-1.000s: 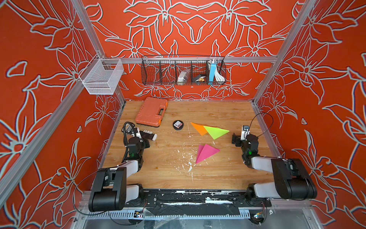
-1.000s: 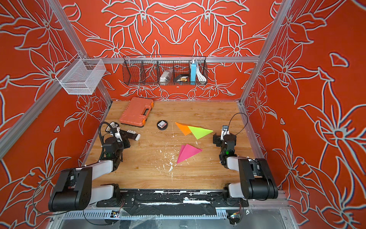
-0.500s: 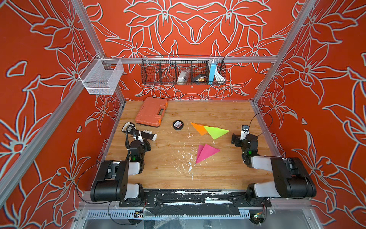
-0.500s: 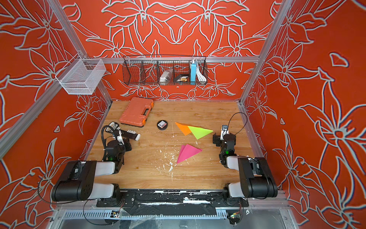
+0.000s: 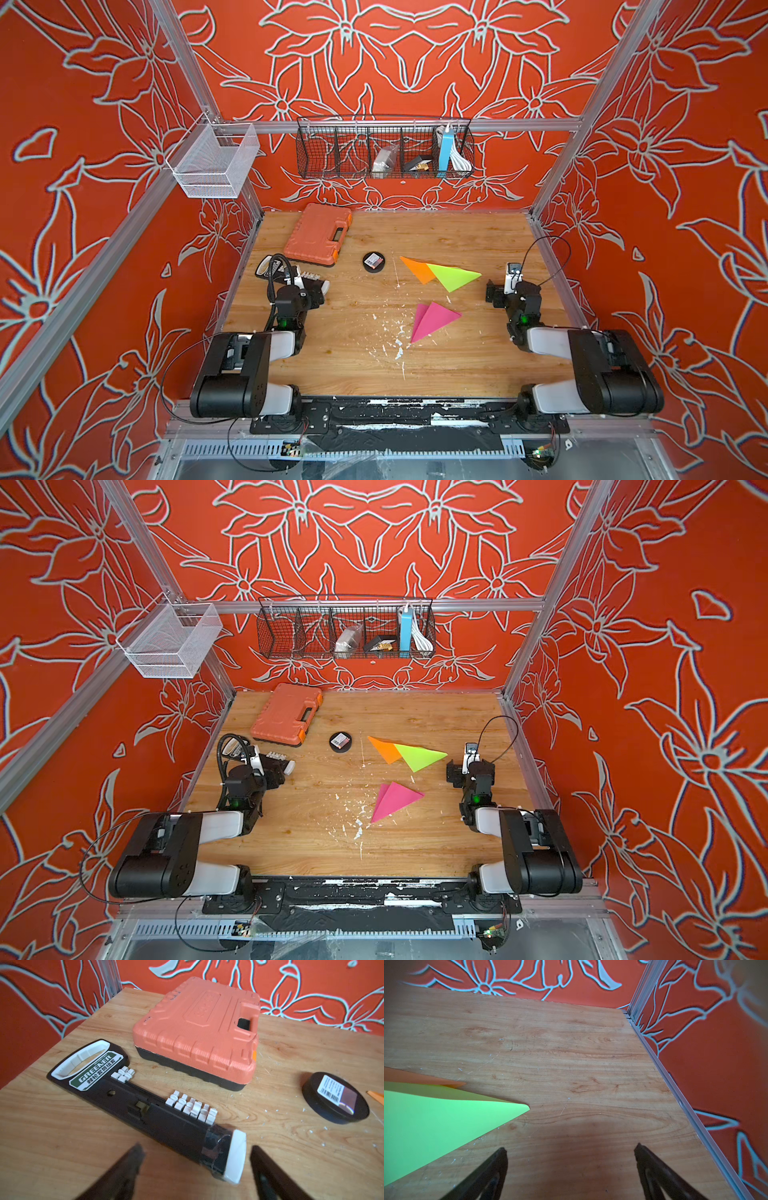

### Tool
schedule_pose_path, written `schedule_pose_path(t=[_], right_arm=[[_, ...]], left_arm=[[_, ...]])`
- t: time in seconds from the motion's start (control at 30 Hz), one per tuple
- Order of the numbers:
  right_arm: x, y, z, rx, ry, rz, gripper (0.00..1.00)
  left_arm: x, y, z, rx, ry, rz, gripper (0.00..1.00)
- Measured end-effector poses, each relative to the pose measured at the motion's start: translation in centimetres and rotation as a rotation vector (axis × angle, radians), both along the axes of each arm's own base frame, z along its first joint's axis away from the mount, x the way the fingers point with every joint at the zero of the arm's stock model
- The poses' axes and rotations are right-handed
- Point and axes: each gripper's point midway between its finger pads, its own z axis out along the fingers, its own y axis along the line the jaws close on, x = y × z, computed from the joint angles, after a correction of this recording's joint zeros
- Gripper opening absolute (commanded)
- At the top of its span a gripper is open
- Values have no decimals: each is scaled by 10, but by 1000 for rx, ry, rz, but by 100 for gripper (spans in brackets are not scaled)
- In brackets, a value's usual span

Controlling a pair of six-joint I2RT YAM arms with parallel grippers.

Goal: Fold the square paper diagonally
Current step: Reset both arms

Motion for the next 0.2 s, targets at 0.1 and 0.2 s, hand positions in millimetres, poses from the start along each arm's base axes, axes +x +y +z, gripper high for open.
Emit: schedule_pose_path(t=[0.1, 0.2], right_arm=[[0, 0, 0, -1, 1, 1, 98], [3, 0, 3, -3, -7, 2, 98]], left_arm=[[0, 0, -1, 1, 4, 1, 98], [-1, 0, -1, 1, 6, -1, 98]])
